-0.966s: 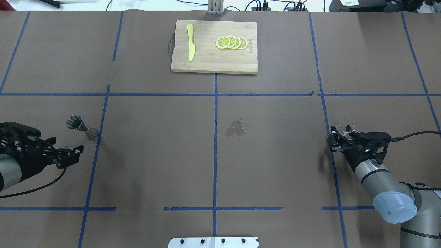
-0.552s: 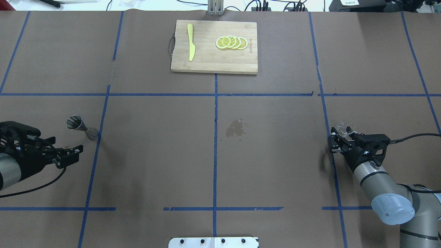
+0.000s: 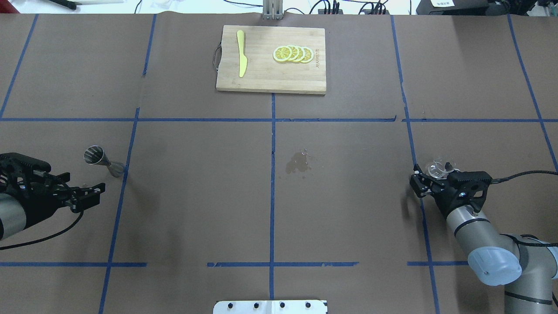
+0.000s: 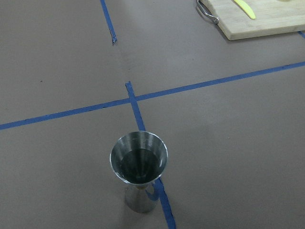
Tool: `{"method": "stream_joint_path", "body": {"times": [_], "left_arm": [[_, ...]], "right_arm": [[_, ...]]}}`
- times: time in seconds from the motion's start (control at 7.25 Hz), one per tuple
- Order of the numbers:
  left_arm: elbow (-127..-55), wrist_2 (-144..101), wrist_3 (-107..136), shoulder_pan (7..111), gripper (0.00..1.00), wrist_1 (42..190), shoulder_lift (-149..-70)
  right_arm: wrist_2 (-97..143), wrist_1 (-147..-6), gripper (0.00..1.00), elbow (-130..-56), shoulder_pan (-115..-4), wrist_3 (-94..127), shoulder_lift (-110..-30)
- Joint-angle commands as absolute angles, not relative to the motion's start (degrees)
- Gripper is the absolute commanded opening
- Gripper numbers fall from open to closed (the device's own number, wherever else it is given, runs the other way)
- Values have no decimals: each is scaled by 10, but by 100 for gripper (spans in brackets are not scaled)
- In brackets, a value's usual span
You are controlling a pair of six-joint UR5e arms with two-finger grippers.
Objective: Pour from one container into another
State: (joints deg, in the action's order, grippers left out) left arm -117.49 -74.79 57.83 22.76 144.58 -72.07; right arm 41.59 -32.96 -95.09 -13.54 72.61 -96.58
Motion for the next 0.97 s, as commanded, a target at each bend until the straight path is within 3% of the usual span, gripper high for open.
{"method": "stream_joint_path", "body": {"times": [0.0, 0.83], "left_arm": [[-1175, -748, 578, 228, 100, 1446, -721], [-1179, -748, 578, 229, 100, 1446, -721]], "right_arm": [[418, -330, 100, -954, -135, 725, -965], [421, -329, 100, -981, -137, 719, -991]]}}
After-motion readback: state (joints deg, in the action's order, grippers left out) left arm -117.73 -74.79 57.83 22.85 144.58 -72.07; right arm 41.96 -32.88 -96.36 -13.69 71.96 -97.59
